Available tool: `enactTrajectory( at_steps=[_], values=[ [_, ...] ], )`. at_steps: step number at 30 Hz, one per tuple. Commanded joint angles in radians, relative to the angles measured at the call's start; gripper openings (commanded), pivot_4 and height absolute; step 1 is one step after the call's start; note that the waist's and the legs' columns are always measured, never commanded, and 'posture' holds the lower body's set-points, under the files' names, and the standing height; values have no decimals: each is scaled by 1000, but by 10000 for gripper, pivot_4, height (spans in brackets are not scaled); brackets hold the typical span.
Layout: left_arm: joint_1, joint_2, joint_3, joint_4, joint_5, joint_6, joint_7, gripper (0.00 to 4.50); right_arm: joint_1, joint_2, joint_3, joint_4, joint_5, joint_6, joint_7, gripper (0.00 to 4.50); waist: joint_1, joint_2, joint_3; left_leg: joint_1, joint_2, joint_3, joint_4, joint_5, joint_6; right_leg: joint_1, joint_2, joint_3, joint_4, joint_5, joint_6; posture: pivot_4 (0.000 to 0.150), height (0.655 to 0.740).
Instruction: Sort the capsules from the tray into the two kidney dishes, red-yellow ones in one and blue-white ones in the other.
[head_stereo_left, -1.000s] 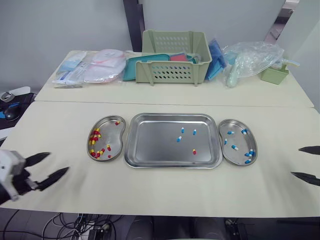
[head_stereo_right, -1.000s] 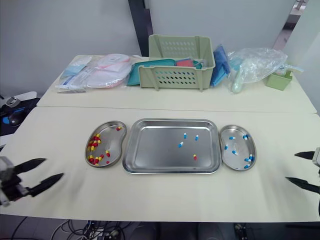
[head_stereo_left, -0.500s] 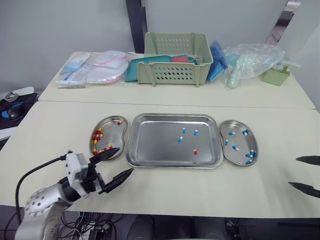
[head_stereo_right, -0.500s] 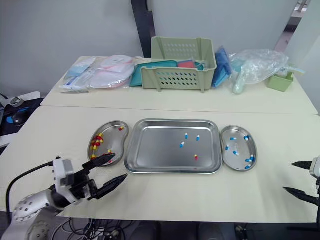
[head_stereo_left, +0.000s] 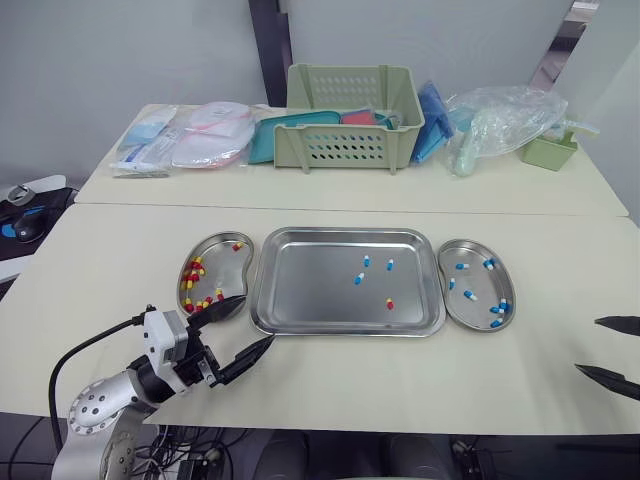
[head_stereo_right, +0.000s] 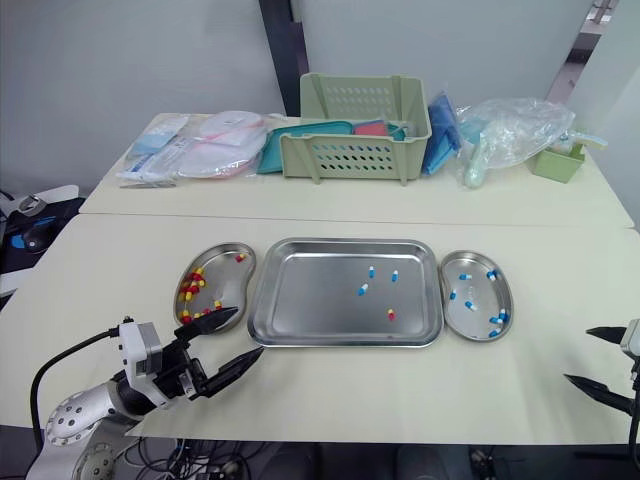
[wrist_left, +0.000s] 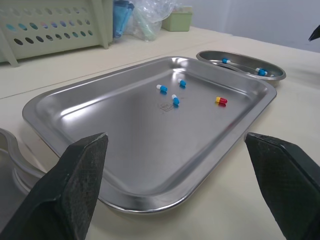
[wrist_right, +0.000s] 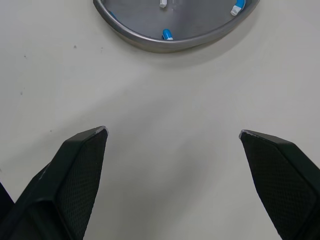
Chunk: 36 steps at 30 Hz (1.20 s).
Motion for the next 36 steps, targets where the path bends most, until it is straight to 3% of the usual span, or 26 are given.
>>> enactTrajectory(
  at_steps=[1, 12, 36],
  values=[
    [-17, 4, -7, 9, 0, -38, -12, 45000, 13, 17, -61, -49, 31, 23, -12, 44610, 1, 0, 0, 0, 0, 0, 0, 0, 0, 0, 0, 0, 0, 0, 0, 1500, 7400],
    [-53, -19, -36, 45, 1, -89, -10, 45000, 50, 80, -80, -170, 63, 83, -58, 44610, 1, 0, 0, 0, 0, 0, 0, 0, 0, 0, 0, 0, 0, 0, 0, 1500, 7400],
    [-64, -100, -51, 89, -22, -204, -20, 45000, 62, 121, -85, -248, 73, 99, -89, 44610, 1, 0, 0, 0, 0, -1, 0, 0, 0, 0, 0, -1, 0, 0, 0, 1500, 7400]
  ],
)
